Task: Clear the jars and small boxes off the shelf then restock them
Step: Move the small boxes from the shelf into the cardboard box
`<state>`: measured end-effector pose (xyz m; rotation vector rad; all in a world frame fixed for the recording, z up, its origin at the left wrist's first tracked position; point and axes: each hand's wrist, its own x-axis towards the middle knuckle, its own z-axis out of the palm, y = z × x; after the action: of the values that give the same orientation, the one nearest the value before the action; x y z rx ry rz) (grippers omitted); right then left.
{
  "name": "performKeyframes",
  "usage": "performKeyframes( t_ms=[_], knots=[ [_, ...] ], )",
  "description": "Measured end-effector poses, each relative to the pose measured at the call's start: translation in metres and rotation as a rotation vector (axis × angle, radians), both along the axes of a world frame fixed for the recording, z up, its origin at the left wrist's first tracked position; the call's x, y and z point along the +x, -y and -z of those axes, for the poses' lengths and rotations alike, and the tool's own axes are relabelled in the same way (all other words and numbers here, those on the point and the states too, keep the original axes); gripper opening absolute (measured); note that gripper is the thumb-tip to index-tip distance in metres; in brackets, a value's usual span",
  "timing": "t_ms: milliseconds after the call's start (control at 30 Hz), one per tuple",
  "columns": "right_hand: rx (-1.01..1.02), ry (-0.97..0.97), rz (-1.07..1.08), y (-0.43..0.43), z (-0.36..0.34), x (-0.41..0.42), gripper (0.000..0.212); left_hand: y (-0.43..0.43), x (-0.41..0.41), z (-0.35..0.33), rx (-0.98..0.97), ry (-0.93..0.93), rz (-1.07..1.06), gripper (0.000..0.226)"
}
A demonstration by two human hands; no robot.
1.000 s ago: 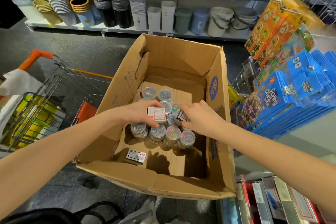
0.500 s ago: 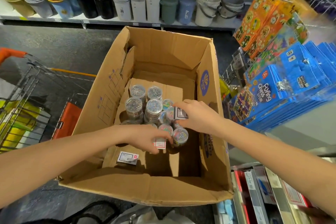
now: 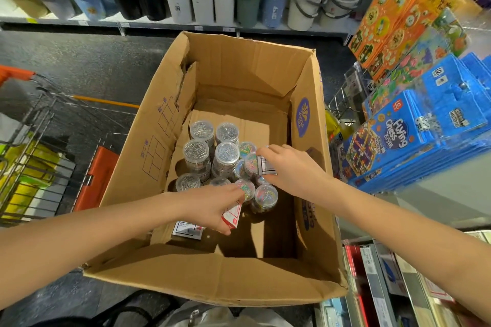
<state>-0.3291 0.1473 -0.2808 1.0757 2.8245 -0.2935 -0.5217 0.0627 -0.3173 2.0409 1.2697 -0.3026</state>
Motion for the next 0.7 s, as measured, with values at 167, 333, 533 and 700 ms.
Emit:
performKeyframes(
  t_ms=[167,333,533,700],
  knots=[
    [0.01,0.017,-0.014,0.001,-0.001,-0.003,0.044,0.004,0.01,-0.004,0.158,-0.237,0.291,0.045],
    [0.033,0.04,-0.021,0.004,0.001,-0.006,0.044,0.016,0.03,0.016,0.065,-0.334,0.192,0.059],
    [-0.004,0.046,-0.023,0.009,0.004,-0.008,0.048,0.022,0.042,0.048,-0.011,-0.352,0.174,0.041],
    [-0.017,-0.007,0.022,0.008,0.004,-0.016,0.044,0.023,0.053,0.094,0.069,-0.451,-0.023,0.065]
  ],
)
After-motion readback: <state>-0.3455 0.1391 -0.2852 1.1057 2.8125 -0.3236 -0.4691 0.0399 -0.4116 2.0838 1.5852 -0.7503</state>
